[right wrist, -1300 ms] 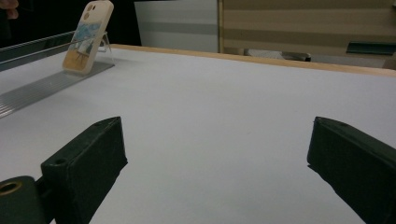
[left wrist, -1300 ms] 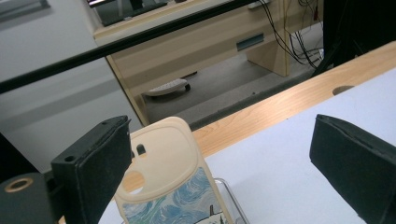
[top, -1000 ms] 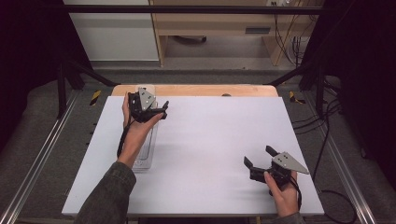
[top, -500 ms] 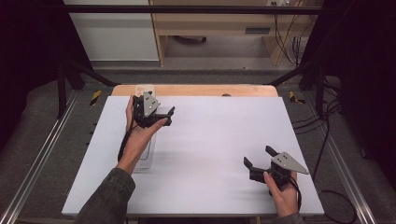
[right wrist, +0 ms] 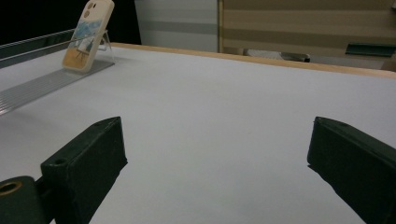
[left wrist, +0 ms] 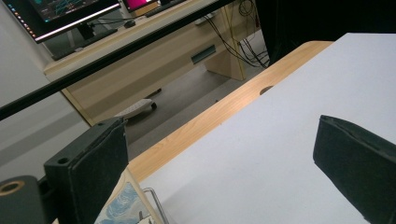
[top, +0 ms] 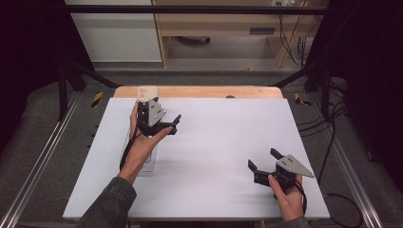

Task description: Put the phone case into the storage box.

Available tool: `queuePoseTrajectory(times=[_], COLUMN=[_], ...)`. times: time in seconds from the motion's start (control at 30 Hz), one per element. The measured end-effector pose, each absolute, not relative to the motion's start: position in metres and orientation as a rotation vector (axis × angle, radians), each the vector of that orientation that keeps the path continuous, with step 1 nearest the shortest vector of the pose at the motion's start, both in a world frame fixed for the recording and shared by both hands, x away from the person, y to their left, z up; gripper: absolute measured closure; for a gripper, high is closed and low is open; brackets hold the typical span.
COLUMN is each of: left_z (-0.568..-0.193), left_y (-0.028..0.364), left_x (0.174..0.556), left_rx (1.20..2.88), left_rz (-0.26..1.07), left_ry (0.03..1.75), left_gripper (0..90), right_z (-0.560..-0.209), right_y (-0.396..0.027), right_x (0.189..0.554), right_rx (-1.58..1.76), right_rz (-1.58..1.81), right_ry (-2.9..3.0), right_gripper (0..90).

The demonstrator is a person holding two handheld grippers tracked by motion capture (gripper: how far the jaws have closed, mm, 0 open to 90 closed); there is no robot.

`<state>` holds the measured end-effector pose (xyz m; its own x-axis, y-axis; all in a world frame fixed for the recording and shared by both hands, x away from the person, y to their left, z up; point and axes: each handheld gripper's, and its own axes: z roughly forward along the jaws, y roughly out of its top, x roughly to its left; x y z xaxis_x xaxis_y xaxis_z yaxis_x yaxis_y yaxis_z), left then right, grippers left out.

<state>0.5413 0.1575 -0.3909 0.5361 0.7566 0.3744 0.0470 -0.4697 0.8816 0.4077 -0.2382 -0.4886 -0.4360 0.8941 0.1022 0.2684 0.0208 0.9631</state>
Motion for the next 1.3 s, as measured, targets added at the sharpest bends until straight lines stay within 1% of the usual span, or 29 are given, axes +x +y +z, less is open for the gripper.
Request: queuePoseTrajectory(times=[0.93,1.3], left_z=[-0.391,-0.391], left_y=[0.145,0.142], left_x=[0.518,0.515], left_rx=[1.882,1.871], left_rz=[0.954,0.912], left_ry=[0.584,0.566], left_gripper=[3.1,2.9], right_z=[-0.488,-0.489], right_y=[-0.238,-0.24], right_x=[0.407,0.409], right_rx=[1.182,1.19], right_rz=[1.435,1.436], right_ry=[1.743,1.739], right_gripper=[4.2,4.2])
